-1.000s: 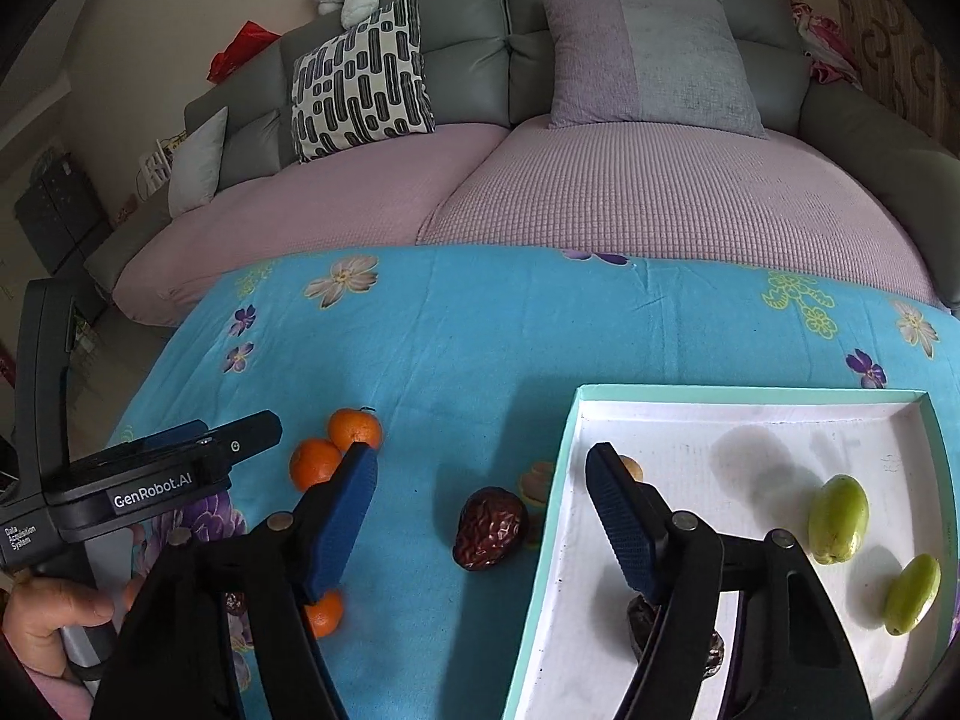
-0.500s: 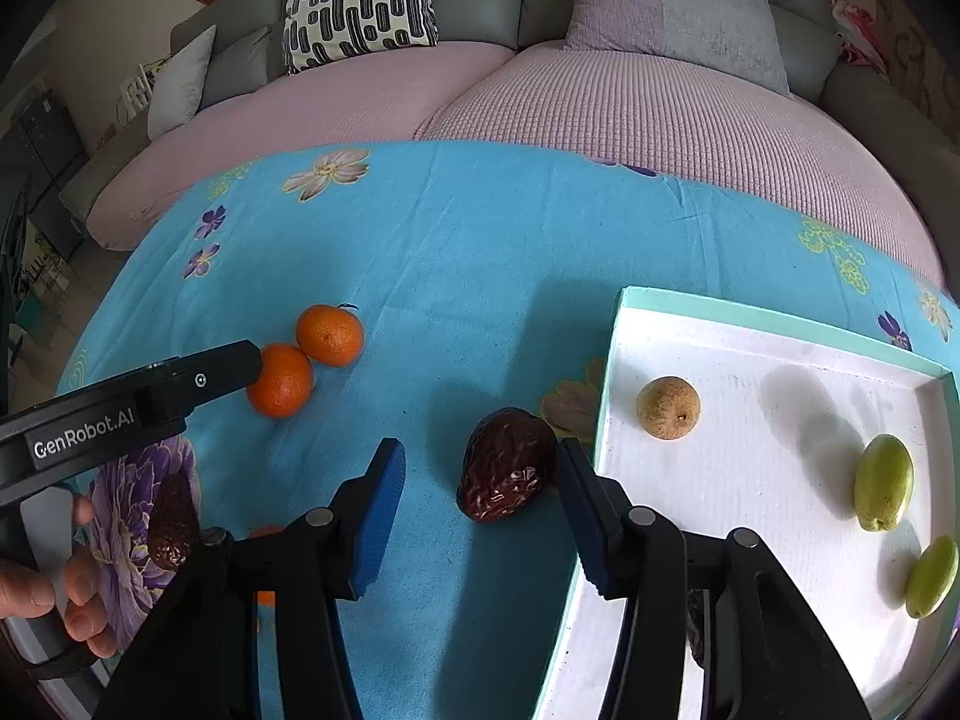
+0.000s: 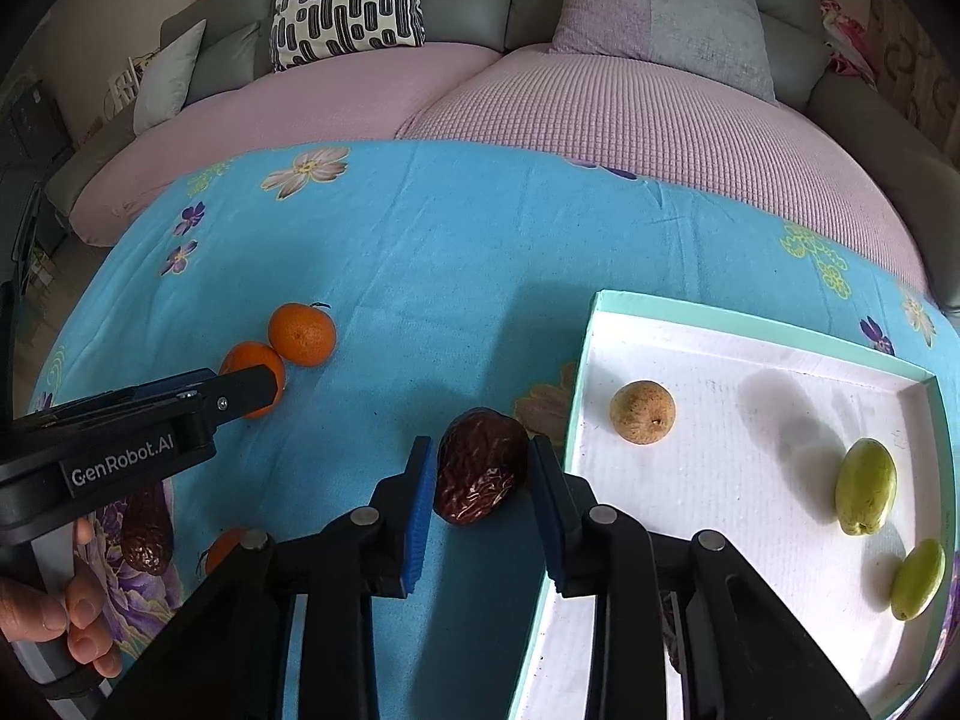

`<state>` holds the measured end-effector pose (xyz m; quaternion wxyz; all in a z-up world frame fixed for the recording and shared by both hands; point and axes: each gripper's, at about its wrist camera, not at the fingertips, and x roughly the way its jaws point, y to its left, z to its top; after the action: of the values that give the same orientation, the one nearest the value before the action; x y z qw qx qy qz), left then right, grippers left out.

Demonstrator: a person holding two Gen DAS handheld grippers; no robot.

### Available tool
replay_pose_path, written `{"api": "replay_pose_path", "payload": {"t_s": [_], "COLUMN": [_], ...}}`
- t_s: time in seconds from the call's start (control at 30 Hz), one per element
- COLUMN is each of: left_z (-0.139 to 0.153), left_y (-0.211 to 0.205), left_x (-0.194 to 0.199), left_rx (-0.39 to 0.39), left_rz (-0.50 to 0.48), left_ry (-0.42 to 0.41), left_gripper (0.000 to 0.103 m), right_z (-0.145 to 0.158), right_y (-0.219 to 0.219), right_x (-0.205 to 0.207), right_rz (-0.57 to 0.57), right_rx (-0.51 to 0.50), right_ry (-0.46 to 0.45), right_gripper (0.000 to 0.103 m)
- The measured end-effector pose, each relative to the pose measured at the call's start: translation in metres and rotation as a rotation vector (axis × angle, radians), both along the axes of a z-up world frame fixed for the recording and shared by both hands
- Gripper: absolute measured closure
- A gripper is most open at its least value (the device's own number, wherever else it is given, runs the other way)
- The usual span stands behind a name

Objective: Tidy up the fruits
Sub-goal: 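Close the left tool on the tangerine while the right tool grasps the date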

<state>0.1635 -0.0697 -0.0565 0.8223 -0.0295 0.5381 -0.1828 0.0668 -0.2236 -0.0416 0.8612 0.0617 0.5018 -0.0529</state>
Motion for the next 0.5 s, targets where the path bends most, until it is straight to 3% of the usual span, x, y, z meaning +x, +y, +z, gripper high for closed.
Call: {"api": "replay_pose_path", "payload": {"t_s": [0.5], "left_z": [0.021], "left_y": [0.004], "left_x": [-0.006], "left_rx": [0.025], "left_rz": [0.033], "left_ry": [-0.073], "left_gripper": [0.063], "right_z": [0.004], "right_y": [-0.009], "right_x": [-0.008], "right_rz": [0.002], "right_rx": [0.054], "right_ry": [-0.03], "right_gripper": [0.077]}}
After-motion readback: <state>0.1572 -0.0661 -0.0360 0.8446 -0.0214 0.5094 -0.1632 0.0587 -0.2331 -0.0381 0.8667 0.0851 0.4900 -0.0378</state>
